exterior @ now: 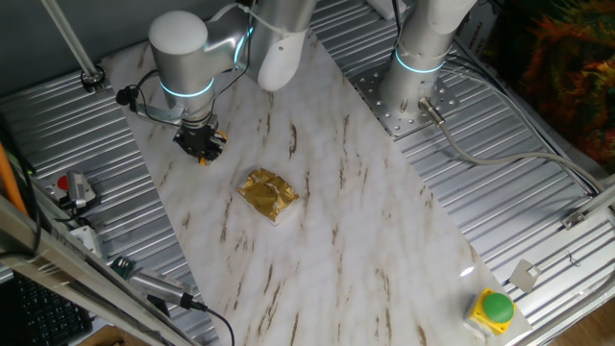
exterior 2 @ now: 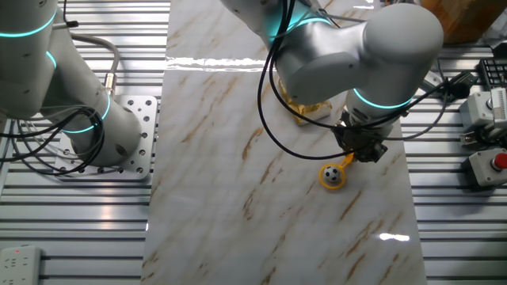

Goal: Remove the bubble ring from the ball

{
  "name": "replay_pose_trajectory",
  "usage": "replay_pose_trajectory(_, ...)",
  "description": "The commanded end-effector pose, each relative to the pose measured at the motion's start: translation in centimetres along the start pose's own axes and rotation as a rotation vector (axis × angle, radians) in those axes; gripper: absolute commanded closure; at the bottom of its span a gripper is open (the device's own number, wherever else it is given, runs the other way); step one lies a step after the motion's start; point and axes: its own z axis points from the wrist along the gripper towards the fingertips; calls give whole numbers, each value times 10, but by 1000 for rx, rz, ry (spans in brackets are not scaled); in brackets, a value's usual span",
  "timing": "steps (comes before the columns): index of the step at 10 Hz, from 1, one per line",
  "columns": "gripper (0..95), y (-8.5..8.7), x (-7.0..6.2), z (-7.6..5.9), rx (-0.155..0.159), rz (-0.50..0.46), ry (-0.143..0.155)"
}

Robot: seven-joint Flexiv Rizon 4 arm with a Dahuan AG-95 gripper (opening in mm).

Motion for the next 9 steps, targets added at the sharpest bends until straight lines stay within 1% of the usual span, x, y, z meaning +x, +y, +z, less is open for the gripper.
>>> replay_pose_trajectory(1,950,0,-1,-1,-1,1,2)
replay_pose_trajectory(9,950,0,-1,-7,0,9,15)
